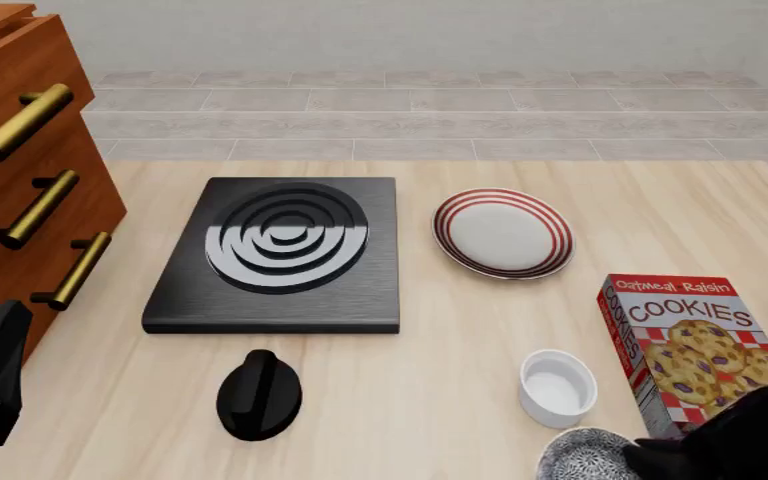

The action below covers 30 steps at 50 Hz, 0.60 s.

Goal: Pick the akita bowl next to the ramekin and place it on the plate.

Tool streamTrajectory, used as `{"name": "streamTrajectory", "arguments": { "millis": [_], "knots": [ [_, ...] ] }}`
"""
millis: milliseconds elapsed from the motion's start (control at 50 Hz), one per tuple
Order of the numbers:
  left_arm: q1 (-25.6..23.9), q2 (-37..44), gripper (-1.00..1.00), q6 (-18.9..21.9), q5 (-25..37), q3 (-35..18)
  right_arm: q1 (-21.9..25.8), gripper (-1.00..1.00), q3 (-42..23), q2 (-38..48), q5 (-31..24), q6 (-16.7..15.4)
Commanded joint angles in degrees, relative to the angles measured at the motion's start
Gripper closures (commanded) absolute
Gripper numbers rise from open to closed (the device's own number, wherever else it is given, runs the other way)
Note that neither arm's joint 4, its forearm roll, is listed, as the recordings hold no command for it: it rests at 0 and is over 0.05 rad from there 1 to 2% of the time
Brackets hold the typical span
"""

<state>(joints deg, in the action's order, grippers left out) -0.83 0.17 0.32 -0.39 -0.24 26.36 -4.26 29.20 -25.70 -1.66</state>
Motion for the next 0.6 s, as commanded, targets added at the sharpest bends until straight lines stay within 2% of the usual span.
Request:
{"name": "streamTrajectory", "arguments": {
  "millis": [20,220,600],
  "knots": [
    [0.0,0.0,-1.0,0.0,0.0,0.0,0.8,1.0,-2.2,-2.4,-3.4,0.7],
    [0.0,0.0,-1.0,0.0,0.0,0.0,1.8,1.0,-4.7,-3.1,-5.5,1.8],
    [0.0,0.0,-1.0,0.0,0.0,0.0,4.7,1.0,-9.1,-4.2,-7.6,7.2]
  ]
}}
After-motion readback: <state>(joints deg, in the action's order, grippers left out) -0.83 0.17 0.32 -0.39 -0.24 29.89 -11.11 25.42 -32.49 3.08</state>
